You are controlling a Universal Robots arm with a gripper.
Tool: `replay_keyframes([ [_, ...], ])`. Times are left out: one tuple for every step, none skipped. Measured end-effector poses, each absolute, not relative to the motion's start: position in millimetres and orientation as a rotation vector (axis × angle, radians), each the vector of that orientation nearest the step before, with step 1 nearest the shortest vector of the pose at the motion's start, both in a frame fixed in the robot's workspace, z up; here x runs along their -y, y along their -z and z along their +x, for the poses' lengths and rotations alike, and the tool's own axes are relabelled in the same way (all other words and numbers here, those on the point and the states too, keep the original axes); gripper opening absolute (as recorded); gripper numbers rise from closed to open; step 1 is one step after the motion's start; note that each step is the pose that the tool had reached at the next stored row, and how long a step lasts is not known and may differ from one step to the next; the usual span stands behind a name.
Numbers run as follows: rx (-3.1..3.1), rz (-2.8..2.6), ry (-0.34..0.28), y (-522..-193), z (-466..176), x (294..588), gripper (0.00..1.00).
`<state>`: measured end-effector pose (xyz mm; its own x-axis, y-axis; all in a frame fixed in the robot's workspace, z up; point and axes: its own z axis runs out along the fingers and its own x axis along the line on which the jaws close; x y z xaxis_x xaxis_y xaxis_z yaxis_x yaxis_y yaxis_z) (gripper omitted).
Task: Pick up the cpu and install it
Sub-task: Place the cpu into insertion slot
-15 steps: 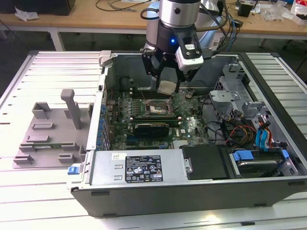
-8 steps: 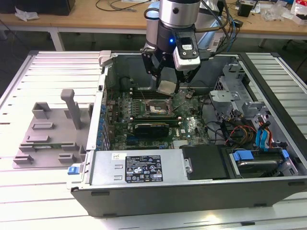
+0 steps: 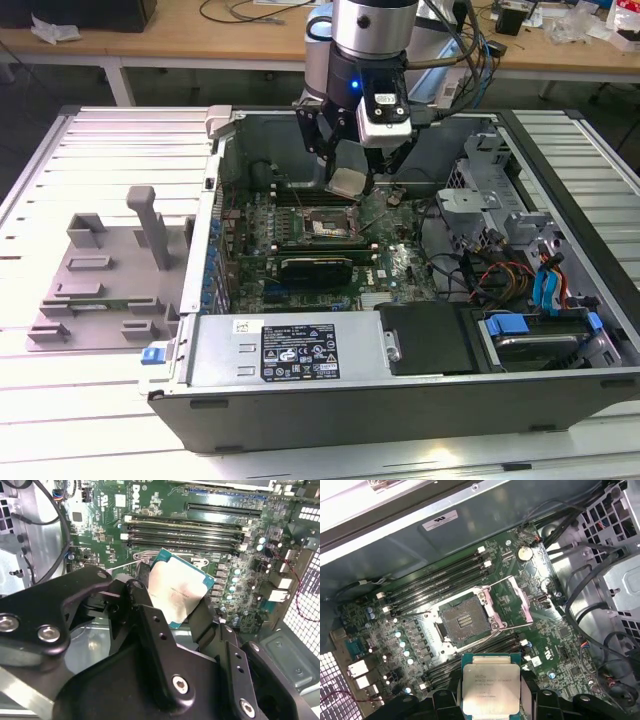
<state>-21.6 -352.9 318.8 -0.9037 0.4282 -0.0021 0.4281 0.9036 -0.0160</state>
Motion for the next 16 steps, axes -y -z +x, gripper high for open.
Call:
replay_keyframes([
  [3.060, -0.704, -0.025, -318.8, -21.6, 352.9, 0.55],
  [3.057, -0.717, -0.026, -318.8, -21.6, 352.9, 0.55],
  [3.054, -0.730, -0.026, -318.8, -21.6, 352.9, 0.55],
  [3.050, -0.745, -0.027, -318.8, -21.6, 352.9, 0.55],
  [3.048, -0.755, -0.027, -318.8, -21.6, 352.9, 0.55],
  [3.046, -0.763, -0.027, -318.8, -21.6, 352.9, 0.55],
  [3.042, -0.779, -0.027, -318.7, -21.6, 352.9, 0.55],
  [3.040, -0.787, -0.027, -318.7, -21.6, 352.9, 0.55],
  [3.037, -0.795, -0.027, -318.7, -21.6, 352.9, 0.55],
  [3.035, -0.804, -0.027, -318.7, -21.6, 352.9, 0.55],
  [3.032, -0.813, -0.027, -318.7, -21.6, 352.9, 0.55],
  [3.029, -0.826, -0.027, -318.7, -21.6, 352.9, 0.55],
  [3.025, -0.840, -0.027, -318.7, -21.6, 352.9, 0.55],
  [3.021, -0.854, -0.027, -318.7, -21.6, 352.9, 0.55],
  [3.017, -0.868, -0.027, -318.6, -21.6, 352.9, 0.55],
  [3.014, -0.878, -0.028, -318.6, -21.6, 352.9, 0.55],
])
